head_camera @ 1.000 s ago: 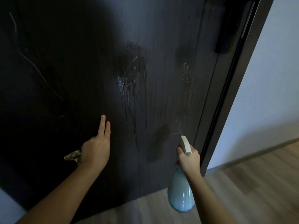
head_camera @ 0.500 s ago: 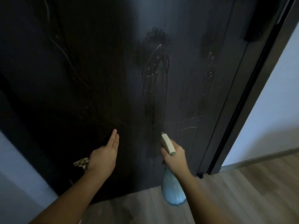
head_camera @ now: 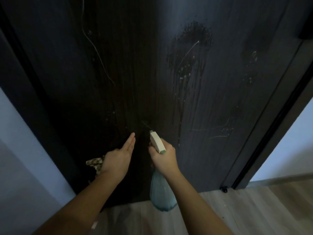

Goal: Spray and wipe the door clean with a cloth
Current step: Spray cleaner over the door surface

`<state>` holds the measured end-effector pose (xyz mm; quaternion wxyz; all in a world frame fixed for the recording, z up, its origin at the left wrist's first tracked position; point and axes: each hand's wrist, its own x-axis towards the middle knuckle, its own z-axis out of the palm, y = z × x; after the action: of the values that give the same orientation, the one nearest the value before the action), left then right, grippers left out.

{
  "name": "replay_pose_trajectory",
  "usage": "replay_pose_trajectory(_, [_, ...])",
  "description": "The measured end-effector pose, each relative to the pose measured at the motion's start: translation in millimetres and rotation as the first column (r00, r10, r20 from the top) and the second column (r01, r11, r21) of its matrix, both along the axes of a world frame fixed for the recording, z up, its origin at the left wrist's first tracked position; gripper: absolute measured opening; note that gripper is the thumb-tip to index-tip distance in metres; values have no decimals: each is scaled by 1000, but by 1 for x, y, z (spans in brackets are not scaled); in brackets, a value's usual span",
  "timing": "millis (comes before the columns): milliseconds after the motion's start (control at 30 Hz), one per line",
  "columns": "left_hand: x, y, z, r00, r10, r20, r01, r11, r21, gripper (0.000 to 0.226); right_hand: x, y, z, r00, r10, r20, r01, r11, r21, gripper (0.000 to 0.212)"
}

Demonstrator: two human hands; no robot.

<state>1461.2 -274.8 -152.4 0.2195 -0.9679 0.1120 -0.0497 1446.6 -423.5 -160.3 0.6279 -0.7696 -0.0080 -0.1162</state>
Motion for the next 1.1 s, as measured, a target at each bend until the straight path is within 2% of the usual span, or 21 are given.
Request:
replay_pose_trajectory(167, [0, -4, -1, 1000, 13, 4, -13, 1000, 2, 75, -2, -7, -8, 999, 17, -27, -18, 999, -52, 2])
replay_pose_trajectory(467, [2, -26, -2, 996, -81, 28, 82, 996, -35, 77, -8, -39, -26, 985, -163, -49, 158, 983, -90, 3])
replay_pose_trajectory(833, [9, -61, -14, 970, -231, -78, 232, 973, -1, 75, -15, -78, -31, 943, -328, -47, 324, 943, -74, 5])
replay_pose_trajectory(1100, [20, -79, -26, 972, -225, -67, 228, 972, 54, 69, -14, -111, -29, 888, -453, -77, 448, 891, -65, 9])
